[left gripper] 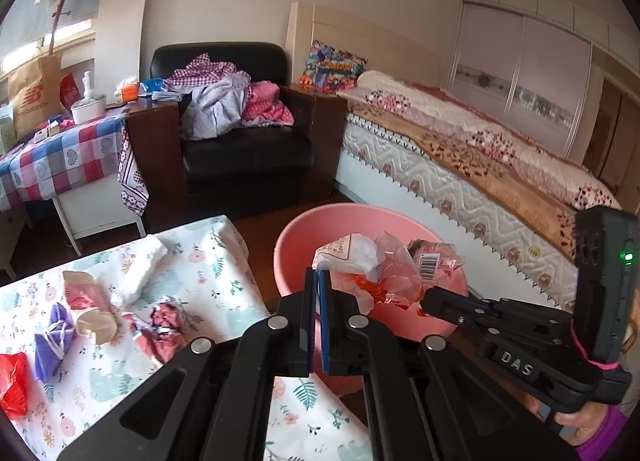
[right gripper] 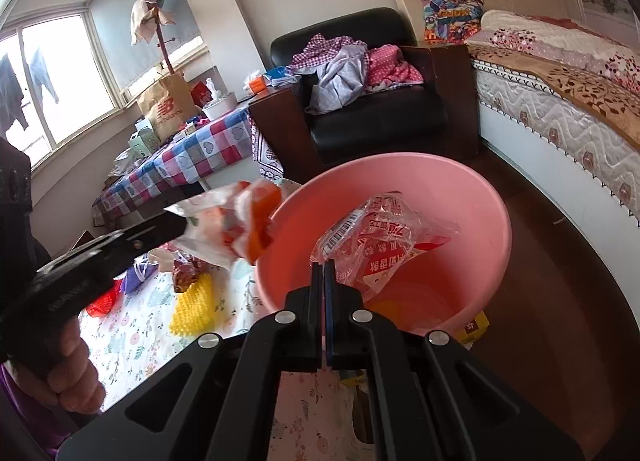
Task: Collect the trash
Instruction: 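Carry both items over the pink bucket and open both grippers to drop them, then move both grippers back toward the table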
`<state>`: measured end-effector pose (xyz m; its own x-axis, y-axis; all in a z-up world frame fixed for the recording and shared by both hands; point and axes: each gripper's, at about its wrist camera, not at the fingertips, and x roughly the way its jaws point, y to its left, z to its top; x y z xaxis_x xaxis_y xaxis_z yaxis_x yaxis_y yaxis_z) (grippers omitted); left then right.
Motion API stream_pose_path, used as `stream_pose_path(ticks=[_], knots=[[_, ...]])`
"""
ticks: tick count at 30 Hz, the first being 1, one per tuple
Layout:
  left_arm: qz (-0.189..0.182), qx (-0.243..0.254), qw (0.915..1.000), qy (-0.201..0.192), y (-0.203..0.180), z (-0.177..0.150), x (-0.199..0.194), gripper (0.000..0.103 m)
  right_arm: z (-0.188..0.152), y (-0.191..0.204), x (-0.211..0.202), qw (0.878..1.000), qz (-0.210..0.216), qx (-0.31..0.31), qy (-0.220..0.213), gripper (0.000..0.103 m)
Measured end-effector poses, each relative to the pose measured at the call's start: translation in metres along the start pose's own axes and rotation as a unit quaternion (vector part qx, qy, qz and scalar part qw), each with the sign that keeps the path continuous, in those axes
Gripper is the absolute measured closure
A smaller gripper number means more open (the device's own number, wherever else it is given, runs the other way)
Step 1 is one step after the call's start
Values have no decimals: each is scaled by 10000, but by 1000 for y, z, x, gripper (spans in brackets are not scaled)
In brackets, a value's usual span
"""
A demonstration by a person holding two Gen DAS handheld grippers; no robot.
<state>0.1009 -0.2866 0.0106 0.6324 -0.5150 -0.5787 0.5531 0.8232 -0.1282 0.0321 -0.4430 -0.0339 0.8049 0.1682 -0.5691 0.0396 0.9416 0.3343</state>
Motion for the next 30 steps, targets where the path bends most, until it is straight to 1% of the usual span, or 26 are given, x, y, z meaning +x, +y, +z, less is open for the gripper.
stream_pose_path(ticks=[7,14,16,17,20,25,26,28,29,30], knots=[[-98,-120,9996,254,-6,-1,32,102,-3,-9,8,9999,-97,35,103,102],[-146,-10,9994,310,-14,-1,42,101,0,-10,13,9997,-201,5,107,102],[-178,1,9994,297,-16,-1,41,97,-1,-11,14,9997,-208,23,125,102],[-184,18,9994,300,-16,-1,41,93,-1,-11,14,9997,-211,35,143,102],[-177,26,9995,244,-17,-1,37,67,0,-14,16,9994,-285,51,192,101],[-284,66,9995,113,-20,3,26,62,1,-15,17,9989,-388,43,272,100],[-283,77,9995,85,-20,4,23,61,2,-14,18,9988,-404,37,284,97],[-287,82,9995,33,-20,5,18,61,2,-14,18,9986,-426,25,305,88],[-302,71,9995,-12,-18,6,14,61,2,-13,17,9986,-433,14,295,80],[-302,60,9995,-35,-18,8,11,61,2,-13,16,9986,-446,1,280,75]])
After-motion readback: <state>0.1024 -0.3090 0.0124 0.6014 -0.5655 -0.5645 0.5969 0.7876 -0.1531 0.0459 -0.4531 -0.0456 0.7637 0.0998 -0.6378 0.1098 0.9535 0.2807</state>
